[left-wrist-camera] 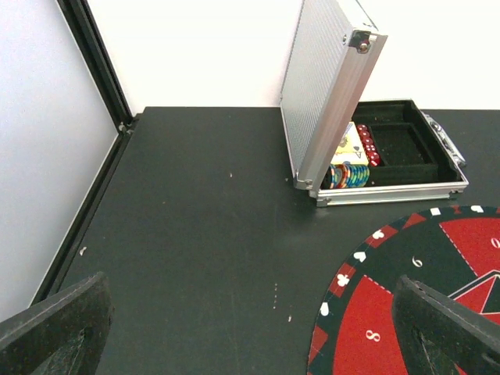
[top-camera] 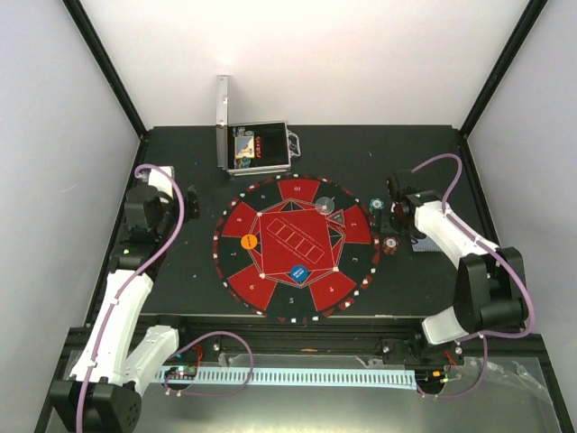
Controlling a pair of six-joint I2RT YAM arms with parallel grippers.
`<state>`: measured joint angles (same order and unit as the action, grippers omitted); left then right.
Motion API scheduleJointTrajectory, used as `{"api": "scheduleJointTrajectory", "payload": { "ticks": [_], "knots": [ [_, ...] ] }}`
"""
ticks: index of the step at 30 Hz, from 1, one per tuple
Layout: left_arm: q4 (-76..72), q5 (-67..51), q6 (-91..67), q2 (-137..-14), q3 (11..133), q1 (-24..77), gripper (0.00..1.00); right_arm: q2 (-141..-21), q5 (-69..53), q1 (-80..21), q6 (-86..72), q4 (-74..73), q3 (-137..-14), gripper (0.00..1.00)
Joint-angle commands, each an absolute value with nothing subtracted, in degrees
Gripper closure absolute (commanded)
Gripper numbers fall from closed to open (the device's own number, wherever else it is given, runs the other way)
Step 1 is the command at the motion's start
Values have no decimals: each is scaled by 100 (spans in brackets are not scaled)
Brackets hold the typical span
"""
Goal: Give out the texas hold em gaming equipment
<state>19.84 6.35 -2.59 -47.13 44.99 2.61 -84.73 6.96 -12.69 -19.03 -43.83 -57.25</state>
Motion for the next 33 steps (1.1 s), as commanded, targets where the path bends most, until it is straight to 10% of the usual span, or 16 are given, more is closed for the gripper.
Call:
{"api": "scheduleJointTrajectory", "payload": {
  "ticks": [1,33],
  "knots": [
    [1960,716,-325,-4649,4666,289,1,-8550,721,-1248,-1986,-4373,-5515,4],
    [1959,703,-326,-4667,4671,313,1,-8953,545,-1255,-1960,-4140,-5159,46]
  ]
}}
